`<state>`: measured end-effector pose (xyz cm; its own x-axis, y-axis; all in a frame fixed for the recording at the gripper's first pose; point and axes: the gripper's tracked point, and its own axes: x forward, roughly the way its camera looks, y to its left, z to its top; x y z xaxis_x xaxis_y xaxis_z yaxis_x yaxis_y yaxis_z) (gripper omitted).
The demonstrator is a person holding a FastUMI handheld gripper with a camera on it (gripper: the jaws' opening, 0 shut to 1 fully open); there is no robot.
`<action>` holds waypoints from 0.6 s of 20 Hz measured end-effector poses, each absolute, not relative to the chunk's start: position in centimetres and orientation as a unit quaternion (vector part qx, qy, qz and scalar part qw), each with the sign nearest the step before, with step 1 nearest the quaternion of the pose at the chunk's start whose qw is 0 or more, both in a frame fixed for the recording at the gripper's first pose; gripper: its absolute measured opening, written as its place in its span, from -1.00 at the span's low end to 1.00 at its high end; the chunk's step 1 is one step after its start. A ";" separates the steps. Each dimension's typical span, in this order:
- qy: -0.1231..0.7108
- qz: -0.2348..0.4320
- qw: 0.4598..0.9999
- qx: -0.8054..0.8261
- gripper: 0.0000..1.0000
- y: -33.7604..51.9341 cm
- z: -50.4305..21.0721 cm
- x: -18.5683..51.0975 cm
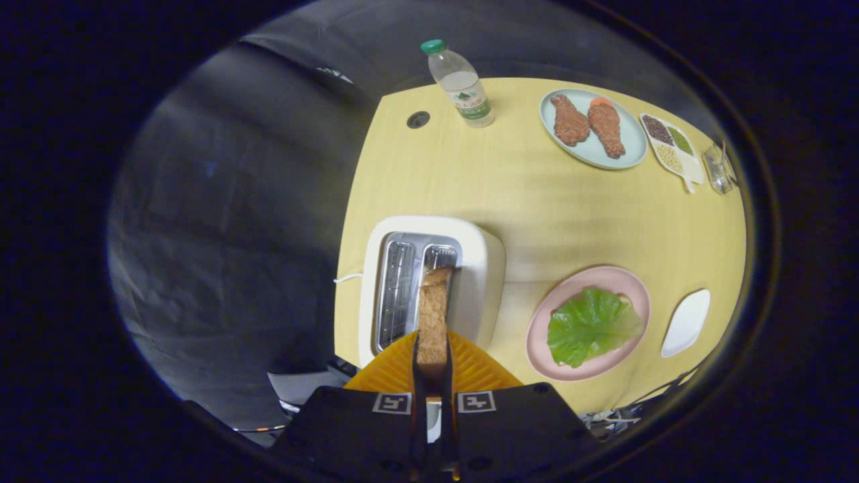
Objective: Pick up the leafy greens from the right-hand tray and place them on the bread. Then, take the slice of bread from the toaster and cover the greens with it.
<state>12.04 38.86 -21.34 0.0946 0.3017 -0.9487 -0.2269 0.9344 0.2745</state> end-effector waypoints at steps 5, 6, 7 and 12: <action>0.635 0.218 0.738 0.066 -0.78 36.2 -16.1 11.2; 0.630 0.225 0.740 0.073 -0.78 35.3 -15.2 11.2; 0.625 0.229 0.742 0.080 -0.78 34.2 -14.2 11.2; 0.601 0.229 0.758 0.111 -0.79 27.1 -11.3 11.8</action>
